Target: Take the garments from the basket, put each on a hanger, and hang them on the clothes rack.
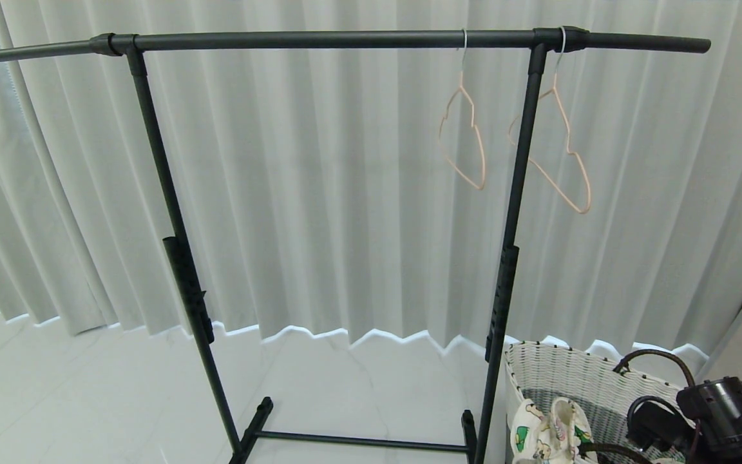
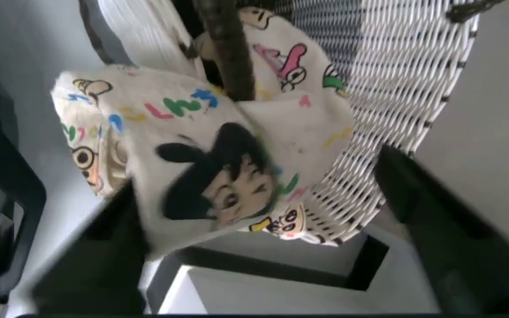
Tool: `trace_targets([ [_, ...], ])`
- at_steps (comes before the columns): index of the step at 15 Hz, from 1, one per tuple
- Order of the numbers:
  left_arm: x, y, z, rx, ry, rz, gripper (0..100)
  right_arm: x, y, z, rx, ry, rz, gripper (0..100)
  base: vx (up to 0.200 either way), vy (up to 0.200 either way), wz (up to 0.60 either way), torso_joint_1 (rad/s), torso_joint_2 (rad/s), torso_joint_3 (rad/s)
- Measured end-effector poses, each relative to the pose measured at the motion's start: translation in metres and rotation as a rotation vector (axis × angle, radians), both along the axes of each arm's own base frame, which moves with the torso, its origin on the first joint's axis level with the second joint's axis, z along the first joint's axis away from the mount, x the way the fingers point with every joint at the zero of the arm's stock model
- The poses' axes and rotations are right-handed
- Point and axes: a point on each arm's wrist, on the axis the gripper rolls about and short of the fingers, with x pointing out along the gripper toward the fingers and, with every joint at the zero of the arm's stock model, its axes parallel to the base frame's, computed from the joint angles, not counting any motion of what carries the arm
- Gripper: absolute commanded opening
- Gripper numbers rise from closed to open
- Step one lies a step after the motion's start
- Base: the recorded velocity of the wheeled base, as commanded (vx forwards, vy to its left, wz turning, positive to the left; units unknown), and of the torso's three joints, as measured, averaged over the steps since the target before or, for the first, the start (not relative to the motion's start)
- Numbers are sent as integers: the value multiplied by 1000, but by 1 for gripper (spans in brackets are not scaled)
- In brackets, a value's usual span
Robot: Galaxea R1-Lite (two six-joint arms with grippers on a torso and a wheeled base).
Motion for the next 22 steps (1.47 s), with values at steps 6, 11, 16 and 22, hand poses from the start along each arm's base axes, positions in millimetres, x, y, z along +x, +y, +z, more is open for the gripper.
trace_targets([
  [6,0,0,0,0,0,0,100,-12,-1,4,-86,-23,-23,0,0,0,0,0,0,0],
  [11,0,0,0,0,0,0,100,-22,-4,26,-79,-111,-27,0,0,0,0,0,0,0],
  [16,0,0,0,1,0,0,100,-5,0,105,-81,-93,-27,0,0,0,0,0,0,0],
  [22,0,0,0,1,0,0,100,-30,-5,211,-32,-329,-12,0,-133,0,0,6,3,4],
])
